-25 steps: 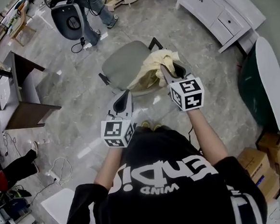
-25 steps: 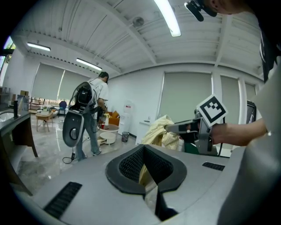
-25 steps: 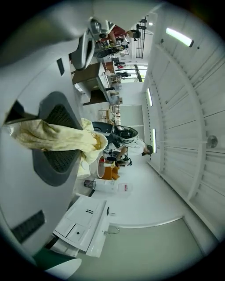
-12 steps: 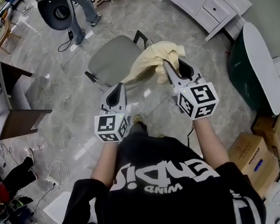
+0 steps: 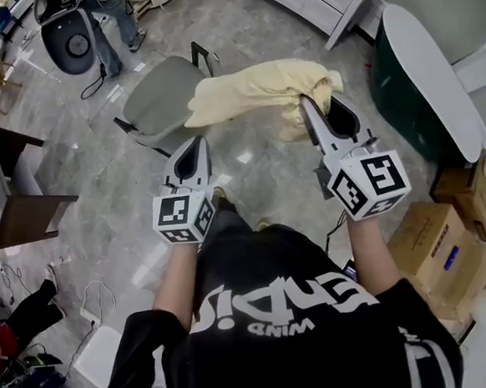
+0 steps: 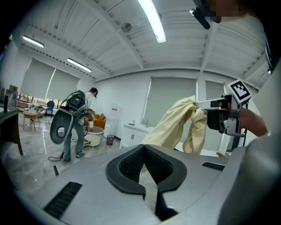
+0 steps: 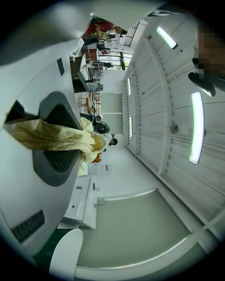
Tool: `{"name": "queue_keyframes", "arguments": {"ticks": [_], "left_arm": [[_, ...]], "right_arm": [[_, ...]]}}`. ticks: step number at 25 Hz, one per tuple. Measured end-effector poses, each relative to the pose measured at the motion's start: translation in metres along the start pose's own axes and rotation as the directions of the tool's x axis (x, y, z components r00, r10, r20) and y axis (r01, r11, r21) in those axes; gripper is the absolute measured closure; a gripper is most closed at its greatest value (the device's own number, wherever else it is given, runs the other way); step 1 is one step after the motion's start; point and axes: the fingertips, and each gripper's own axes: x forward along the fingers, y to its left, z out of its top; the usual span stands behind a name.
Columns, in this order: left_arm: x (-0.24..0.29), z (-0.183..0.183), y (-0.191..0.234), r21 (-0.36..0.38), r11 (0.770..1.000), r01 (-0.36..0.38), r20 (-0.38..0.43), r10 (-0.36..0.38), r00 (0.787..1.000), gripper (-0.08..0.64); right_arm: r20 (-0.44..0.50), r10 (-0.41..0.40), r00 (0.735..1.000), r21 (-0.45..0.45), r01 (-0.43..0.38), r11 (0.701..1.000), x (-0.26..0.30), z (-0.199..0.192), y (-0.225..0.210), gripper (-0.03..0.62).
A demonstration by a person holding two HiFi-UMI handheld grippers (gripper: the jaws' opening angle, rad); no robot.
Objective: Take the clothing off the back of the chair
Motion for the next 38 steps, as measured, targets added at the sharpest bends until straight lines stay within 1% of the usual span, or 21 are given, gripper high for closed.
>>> {"name": "queue_keyframes", "arguments": {"ticks": [3, 7, 10, 13, 16, 19, 24, 27, 29, 33, 38], "left_arm": [[-0.007, -0.003, -0.036, 0.019, 0.999, 0.026, -0.008, -0.025, 1.0, 0.545], [-0.019, -0.004, -0.069, 0.032, 0.997, 0.066, -0.019, -0.065, 0.998, 0.545], [-0.024, -0.004, -0.083, 0.039, 0.995, 0.096, -0.019, -0.096, 0.995, 0.545], [-0.024, -0.005, -0.09, 0.044, 0.992, 0.121, -0.019, -0.12, 0.993, 0.545], [-0.027, -0.004, -0.091, 0.046, 0.99, 0.13, -0.013, -0.129, 0.992, 0.545], [-0.031, -0.006, -0.088, 0.04, 0.992, 0.123, -0.012, -0.123, 0.992, 0.545], [-0.037, -0.018, -0.082, 0.029, 0.994, 0.103, -0.025, -0.103, 0.994, 0.545], [-0.04, -0.024, -0.075, 0.031, 0.996, 0.087, -0.034, -0.086, 0.996, 0.545], [-0.042, -0.027, -0.071, 0.034, 0.997, 0.076, -0.038, -0.074, 0.996, 0.545], [-0.043, -0.034, -0.065, 0.031, 0.998, 0.051, -0.046, -0.05, 0.998, 0.545], [-0.048, -0.033, -0.056, 0.031, 0.999, 0.023, -0.044, -0.021, 0.999, 0.545]], "right_arm": [[0.027, -0.019, 0.999, 0.003, 0.019, 1.0, -0.037, 0.007, -0.015, 0.472], [0.053, -0.057, 0.997, 0.031, 0.055, 0.998, -0.071, 0.01, -0.024, 0.472], [0.075, -0.076, 0.994, 0.035, 0.073, 0.997, -0.085, 0.013, -0.025, 0.472], [0.066, -0.086, 0.994, 0.043, 0.083, 0.996, -0.087, 0.005, -0.023, 0.472], [0.048, -0.099, 0.994, 0.068, 0.096, 0.993, -0.085, -0.009, -0.021, 0.472], [0.019, -0.113, 0.993, 0.095, 0.111, 0.989, -0.082, -0.034, -0.018, 0.472], [-0.043, -0.121, 0.992, 0.138, 0.126, 0.982, -0.077, -0.104, -0.009, 0.472], [-0.071, -0.101, 0.992, 0.161, 0.112, 0.981, -0.072, -0.142, 0.003, 0.472], [-0.085, -0.083, 0.993, 0.164, 0.096, 0.982, -0.068, -0.16, 0.01, 0.472], [-0.093, -0.044, 0.995, 0.156, 0.058, 0.986, -0.063, -0.175, 0.021, 0.472], [-0.097, -0.02, 0.995, 0.145, 0.034, 0.989, -0.056, -0.172, 0.03, 0.472]]}}
